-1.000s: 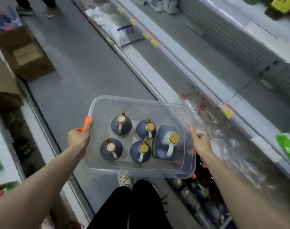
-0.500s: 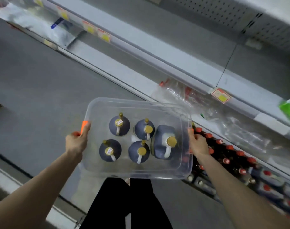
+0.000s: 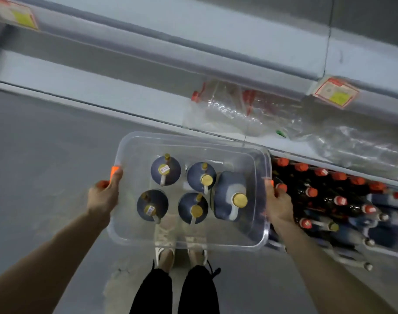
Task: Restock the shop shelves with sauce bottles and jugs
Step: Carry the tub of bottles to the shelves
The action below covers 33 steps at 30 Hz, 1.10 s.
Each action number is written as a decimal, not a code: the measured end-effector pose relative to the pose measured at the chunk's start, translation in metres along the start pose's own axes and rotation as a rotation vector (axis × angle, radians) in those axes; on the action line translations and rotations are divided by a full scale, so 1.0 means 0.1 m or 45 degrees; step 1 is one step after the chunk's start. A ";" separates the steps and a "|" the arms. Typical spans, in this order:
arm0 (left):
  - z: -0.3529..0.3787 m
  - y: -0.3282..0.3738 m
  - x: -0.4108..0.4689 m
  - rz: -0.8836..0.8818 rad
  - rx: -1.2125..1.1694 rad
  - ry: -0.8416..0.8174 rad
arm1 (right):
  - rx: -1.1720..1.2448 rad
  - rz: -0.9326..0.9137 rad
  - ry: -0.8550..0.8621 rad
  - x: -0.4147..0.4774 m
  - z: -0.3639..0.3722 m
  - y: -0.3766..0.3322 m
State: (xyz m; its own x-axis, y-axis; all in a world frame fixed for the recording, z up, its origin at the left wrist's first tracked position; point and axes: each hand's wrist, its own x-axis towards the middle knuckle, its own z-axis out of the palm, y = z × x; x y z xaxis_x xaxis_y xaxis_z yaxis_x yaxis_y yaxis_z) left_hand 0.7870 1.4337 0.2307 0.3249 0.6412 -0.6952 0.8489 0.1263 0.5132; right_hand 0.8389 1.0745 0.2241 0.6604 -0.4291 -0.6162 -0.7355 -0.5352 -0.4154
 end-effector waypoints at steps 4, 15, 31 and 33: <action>0.45 -0.21 0.55 0.021 0.073 -0.053 | 0.021 0.056 0.050 0.45 0.47 0.31; 1.34 -0.62 1.58 0.076 0.194 -0.167 | 0.056 0.122 0.101 1.37 1.35 1.04; 1.77 -0.78 1.85 0.030 0.194 -0.175 | 0.119 0.178 0.071 1.79 1.51 1.14; 1.79 -0.78 1.87 0.039 0.211 -0.164 | 0.136 0.198 0.061 1.82 1.53 1.16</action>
State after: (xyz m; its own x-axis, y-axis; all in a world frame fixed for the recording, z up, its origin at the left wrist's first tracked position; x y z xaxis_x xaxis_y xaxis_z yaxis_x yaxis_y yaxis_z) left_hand 0.8565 1.4079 -0.0291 0.3932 0.5394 -0.7446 0.8913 -0.0248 0.4527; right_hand 0.8507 1.0458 -0.0379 0.5422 -0.5360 -0.6471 -0.8393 -0.3809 -0.3878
